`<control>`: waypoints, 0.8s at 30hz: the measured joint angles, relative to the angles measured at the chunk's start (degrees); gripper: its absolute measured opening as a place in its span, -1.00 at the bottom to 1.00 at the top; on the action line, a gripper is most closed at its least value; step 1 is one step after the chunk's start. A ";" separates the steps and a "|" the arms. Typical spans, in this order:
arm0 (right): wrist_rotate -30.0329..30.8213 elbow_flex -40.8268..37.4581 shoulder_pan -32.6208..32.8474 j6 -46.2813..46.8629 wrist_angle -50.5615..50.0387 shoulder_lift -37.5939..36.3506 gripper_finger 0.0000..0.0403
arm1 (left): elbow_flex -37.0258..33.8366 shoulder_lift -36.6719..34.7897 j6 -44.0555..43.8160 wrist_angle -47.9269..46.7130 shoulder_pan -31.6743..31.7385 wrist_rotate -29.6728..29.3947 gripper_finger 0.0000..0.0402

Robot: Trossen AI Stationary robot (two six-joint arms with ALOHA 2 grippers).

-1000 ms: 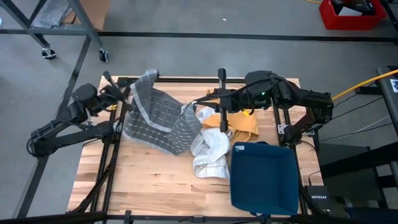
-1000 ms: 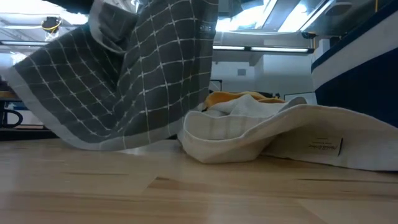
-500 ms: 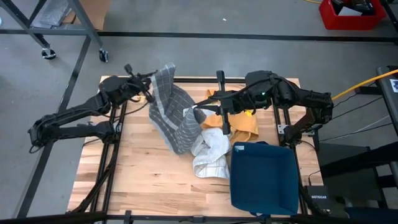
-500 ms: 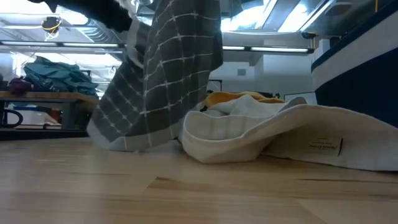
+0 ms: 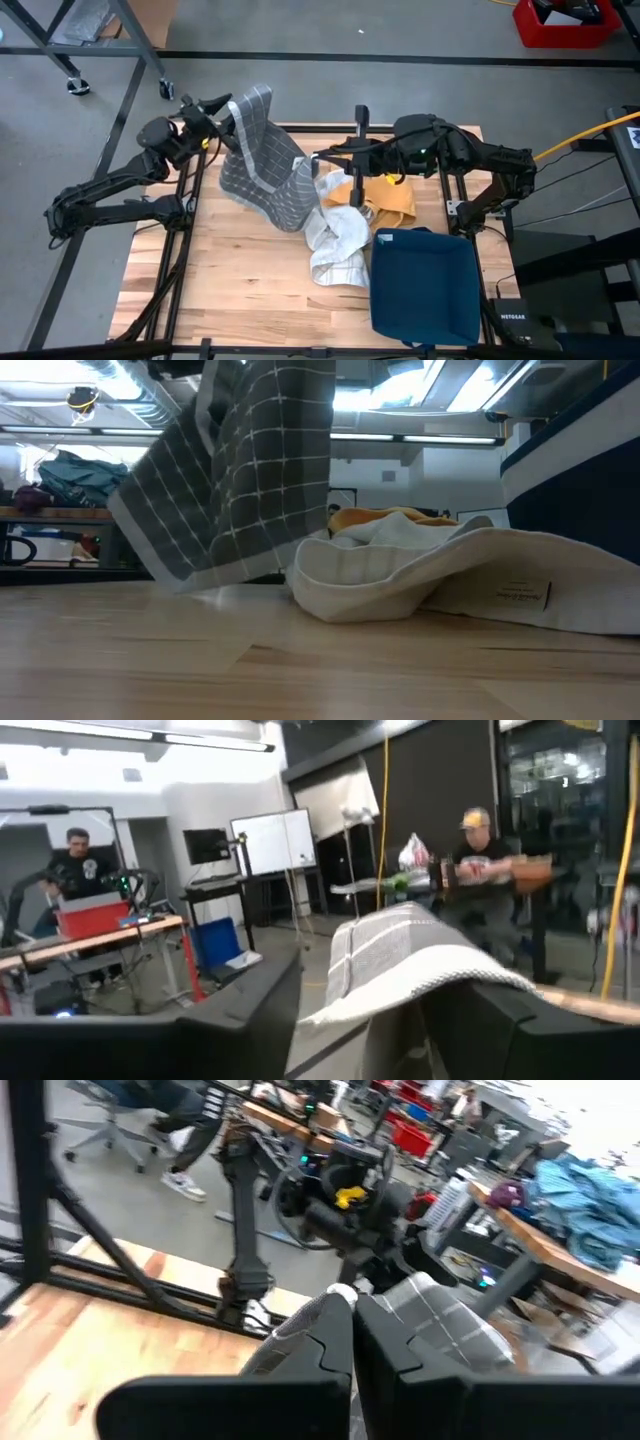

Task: Fold towel
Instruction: Fold the gray towel

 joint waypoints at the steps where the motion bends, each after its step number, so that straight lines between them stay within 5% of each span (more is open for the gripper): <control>1: 1.46 0.00 0.01 0.00 0.52 0.00 -1.00 | 0.41 -0.04 -0.30 -0.06 0.00 -0.08 -0.01; 10: 12.61 -0.02 0.00 -1.52 8.19 0.02 -1.00 | 5.37 -2.46 4.17 0.05 0.00 -1.51 0.00; 17: 12.57 -0.02 0.00 -3.02 9.85 0.02 -1.00 | 7.54 -3.86 8.32 -4.22 0.00 -19.76 0.01; 20: 12.57 -0.02 0.00 -3.04 9.89 0.02 -1.00 | 7.47 -4.55 3.37 -13.91 -0.16 -19.40 0.01; 24: 12.55 -0.02 0.00 -3.04 9.89 0.02 -1.00 | 7.45 -4.52 -4.07 -27.25 -0.44 -9.04 0.01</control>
